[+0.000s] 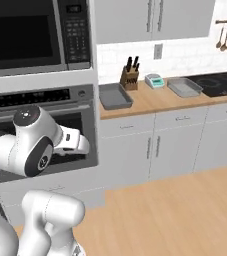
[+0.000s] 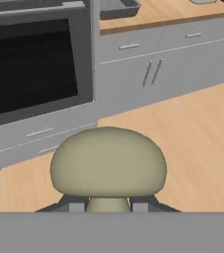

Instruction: Place one mushroom and one steak in each tupperware on the nearby counter, to pack two identical lunches.

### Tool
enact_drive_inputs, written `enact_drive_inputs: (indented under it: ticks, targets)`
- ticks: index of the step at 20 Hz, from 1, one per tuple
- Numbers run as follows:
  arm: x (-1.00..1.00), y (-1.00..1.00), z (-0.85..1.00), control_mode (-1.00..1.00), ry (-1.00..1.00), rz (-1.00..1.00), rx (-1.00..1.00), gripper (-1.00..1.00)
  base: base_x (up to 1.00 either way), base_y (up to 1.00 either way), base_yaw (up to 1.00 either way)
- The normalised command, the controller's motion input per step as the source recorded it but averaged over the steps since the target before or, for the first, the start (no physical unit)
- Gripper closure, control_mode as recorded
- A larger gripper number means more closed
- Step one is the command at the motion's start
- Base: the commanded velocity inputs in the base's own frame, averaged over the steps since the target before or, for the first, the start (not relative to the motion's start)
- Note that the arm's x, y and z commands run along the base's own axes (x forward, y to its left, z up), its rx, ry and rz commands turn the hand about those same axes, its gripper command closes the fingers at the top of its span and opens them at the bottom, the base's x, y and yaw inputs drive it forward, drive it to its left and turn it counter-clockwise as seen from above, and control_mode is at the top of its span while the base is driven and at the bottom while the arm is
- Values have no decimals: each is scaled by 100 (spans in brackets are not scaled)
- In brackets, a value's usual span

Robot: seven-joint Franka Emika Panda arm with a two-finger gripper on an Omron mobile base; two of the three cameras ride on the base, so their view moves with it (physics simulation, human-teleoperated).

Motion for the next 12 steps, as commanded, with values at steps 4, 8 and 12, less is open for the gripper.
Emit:
enact_drive_inputs:
  ticks: [4, 8, 12]
  targets:
    - [0, 0, 0, 100, 0, 0, 0, 100, 100, -100, -8]
    - [0, 0, 0, 100, 0, 0, 0, 100, 100, -100, -5]
    - [0, 0, 0, 100, 0, 0, 0, 100, 100, -100, -1]
